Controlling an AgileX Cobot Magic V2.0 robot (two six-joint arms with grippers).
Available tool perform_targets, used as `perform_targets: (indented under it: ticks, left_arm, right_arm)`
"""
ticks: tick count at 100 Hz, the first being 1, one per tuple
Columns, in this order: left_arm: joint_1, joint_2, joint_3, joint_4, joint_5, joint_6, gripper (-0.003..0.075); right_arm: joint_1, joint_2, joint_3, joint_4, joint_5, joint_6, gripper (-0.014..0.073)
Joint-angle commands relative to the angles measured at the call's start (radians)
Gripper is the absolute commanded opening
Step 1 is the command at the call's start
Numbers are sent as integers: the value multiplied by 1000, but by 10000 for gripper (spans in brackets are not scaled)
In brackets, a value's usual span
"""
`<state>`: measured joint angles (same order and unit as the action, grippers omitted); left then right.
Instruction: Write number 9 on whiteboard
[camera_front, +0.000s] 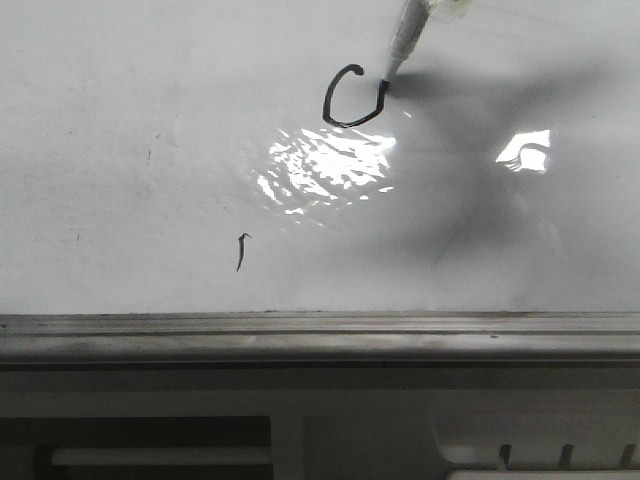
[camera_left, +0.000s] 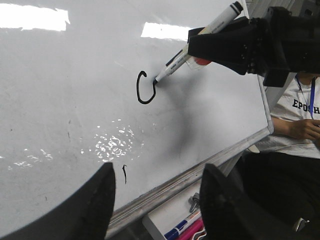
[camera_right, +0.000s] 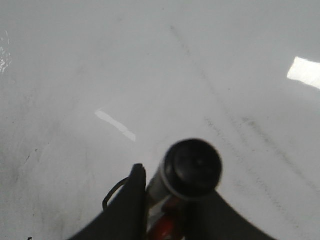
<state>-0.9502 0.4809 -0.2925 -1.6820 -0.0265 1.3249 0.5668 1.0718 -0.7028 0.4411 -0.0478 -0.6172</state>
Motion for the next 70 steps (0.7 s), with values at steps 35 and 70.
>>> perform_targets:
  ticks: [35,70]
  left_arm:
    - [-2,3,-29,-5,16,-9,346]
    - [-2,3,-29,-5,37,-9,346]
  right_arm:
    - [-21,8,-34,-55,-80,-33,-69]
    - [-13,35,20,-12,168,-33,-66]
